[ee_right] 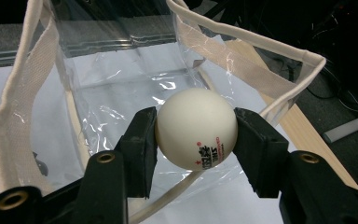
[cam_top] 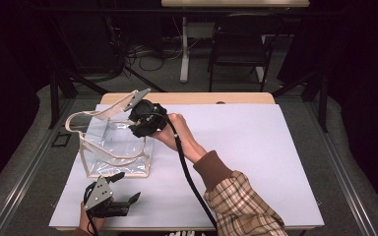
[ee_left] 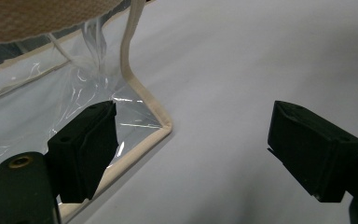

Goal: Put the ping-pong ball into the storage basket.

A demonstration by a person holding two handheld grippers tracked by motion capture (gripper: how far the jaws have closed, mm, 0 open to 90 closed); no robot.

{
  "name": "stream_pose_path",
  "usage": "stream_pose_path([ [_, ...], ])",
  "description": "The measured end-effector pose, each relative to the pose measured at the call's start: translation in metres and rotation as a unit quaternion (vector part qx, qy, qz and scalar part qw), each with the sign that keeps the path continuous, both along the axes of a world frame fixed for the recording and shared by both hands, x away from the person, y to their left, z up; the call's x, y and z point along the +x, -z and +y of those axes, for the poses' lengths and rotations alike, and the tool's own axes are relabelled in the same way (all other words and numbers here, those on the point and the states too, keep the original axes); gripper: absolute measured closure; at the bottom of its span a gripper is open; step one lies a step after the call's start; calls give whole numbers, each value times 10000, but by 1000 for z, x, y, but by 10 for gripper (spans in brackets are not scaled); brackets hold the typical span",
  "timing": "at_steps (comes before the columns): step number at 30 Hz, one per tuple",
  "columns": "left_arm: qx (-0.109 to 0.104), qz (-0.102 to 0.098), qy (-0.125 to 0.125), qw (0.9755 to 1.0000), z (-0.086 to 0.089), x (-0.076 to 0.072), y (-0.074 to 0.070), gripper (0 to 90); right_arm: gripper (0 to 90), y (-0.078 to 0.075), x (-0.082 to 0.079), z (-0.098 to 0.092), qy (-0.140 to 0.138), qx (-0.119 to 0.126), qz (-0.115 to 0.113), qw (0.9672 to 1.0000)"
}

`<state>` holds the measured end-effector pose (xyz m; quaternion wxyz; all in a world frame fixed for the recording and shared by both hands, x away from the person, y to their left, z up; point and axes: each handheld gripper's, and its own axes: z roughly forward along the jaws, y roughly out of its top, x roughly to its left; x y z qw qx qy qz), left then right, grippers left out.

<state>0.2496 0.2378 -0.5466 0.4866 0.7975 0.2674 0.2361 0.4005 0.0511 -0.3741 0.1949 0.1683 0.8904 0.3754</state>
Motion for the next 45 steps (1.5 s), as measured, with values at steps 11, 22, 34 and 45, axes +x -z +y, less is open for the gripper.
stream_pose_path([
  [11, 5, -8, 3, 10000, 0, 0, 0, 160, 507, -1, -1, 11, -95, -258, 127, 9995],
  [22, 0, -4, 10, 10000, 0, 0, 0, 160, 506, -1, -1, 19, -160, -440, 189, 9987],
  [34, 2, -8, 13, 10000, 0, 0, 0, 160, 506, 3, 2, 26, -159, -541, 232, 9981],
  [45, 14, -4, 11, 10000, 0, 0, 0, 160, 506, 7, 3, 34, -168, -628, 256, 9976],
])
